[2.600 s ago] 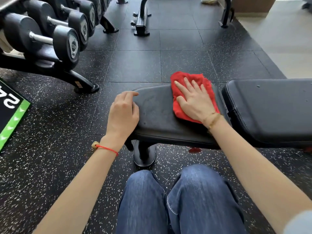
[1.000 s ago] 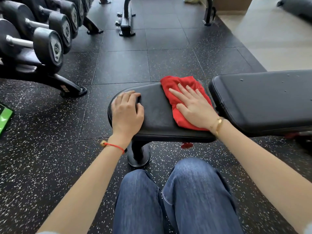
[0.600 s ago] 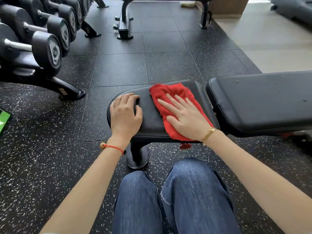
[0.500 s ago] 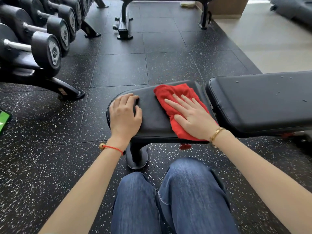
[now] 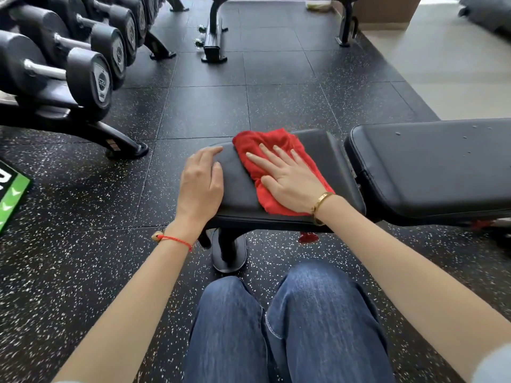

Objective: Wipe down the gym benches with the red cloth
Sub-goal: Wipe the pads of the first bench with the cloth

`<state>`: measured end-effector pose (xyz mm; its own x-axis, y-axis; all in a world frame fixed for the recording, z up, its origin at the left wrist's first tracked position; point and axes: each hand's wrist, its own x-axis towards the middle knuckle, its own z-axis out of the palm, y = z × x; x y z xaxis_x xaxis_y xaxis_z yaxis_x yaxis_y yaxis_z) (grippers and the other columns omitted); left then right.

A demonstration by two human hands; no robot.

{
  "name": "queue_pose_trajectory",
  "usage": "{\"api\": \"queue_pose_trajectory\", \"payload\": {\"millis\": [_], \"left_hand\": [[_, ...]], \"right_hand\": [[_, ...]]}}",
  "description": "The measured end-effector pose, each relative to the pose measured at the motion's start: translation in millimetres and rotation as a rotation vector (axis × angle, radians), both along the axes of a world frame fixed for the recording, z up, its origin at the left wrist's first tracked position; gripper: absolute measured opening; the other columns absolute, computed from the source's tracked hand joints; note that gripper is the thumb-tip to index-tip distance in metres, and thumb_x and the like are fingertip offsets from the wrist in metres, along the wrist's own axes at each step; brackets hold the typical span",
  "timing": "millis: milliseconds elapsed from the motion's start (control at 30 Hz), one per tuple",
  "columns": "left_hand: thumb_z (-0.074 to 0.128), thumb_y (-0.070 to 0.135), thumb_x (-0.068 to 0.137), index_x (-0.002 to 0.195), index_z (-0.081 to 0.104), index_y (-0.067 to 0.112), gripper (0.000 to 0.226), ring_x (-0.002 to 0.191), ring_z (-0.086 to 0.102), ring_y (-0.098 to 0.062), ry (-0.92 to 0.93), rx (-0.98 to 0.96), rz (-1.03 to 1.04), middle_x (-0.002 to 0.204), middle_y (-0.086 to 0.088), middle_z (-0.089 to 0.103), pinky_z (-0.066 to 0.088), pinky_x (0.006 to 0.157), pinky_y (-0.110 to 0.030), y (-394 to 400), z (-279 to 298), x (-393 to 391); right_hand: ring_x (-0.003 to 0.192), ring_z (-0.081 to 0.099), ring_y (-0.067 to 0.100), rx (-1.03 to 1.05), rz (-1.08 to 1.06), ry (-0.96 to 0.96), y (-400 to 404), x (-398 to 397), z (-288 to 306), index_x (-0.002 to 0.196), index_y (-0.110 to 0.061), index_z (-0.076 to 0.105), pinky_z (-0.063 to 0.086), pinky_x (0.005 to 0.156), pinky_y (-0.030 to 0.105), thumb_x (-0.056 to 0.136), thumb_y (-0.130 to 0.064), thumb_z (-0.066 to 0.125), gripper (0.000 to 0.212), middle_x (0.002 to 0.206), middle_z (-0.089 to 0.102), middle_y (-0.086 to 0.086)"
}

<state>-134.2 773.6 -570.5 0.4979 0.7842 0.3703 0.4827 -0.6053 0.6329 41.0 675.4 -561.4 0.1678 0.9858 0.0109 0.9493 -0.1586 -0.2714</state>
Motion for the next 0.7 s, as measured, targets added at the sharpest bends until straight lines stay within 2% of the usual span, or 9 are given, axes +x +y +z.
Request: {"api": "queue_pose_trajectory", "payload": {"millis": [133,233,467,600,700], "left_hand": [[0.040,0.007,0.093,0.126,0.060,0.006,0.038,0.123,0.050,-0.029,0.053,0.020,0.092,0.129,-0.013,0.061,0.033,0.110,-0.035,14,3,-33],[0.042,0.002,0.094,0.126,0.060,0.006,0.037,0.123,0.050,-0.030,0.065,0.009,0.152,0.129,-0.013,0.061,0.033,0.109,-0.035,18,5,-47],[0.041,0.007,0.097,0.125,0.060,0.009,0.033,0.122,0.051,-0.028,0.039,0.009,0.175,0.126,-0.010,0.062,0.038,0.108,-0.042,8,6,-33],[0.043,0.008,0.096,0.126,0.058,0.008,0.033,0.124,0.049,-0.029,0.071,0.017,0.126,0.129,-0.010,0.061,0.038,0.107,-0.046,0,5,-15],[0.045,0.010,0.096,0.127,0.058,0.009,0.034,0.125,0.049,-0.028,0.111,0.044,0.096,0.130,-0.009,0.060,0.037,0.107,-0.044,-5,3,-3]], "right_hand": [[0.150,0.000,0.021,-0.049,-0.039,-0.007,40,-12,6,0.152,-0.040,0.013,-0.006,0.121,0.044,0.100,-0.032,0.028,0.055,0.163,0.003,-0.004],[0.150,-0.001,0.022,-0.058,0.048,-0.017,62,-44,8,0.152,-0.039,0.012,-0.007,0.120,0.046,0.100,-0.033,0.027,0.055,0.163,0.002,-0.003],[0.150,0.006,0.021,0.046,0.201,-0.105,8,-68,-3,0.151,-0.042,0.013,0.000,0.121,0.046,0.097,-0.039,0.031,0.057,0.162,0.010,-0.005],[0.149,0.011,0.020,0.055,0.099,-0.093,-17,-29,-4,0.150,-0.044,0.018,0.003,0.122,0.043,0.095,-0.040,0.035,0.057,0.161,0.014,-0.006],[0.150,0.006,0.020,-0.009,-0.051,-0.034,0,4,1,0.150,-0.043,0.017,-0.002,0.122,0.042,0.098,-0.038,0.034,0.055,0.162,0.009,-0.005]]}}
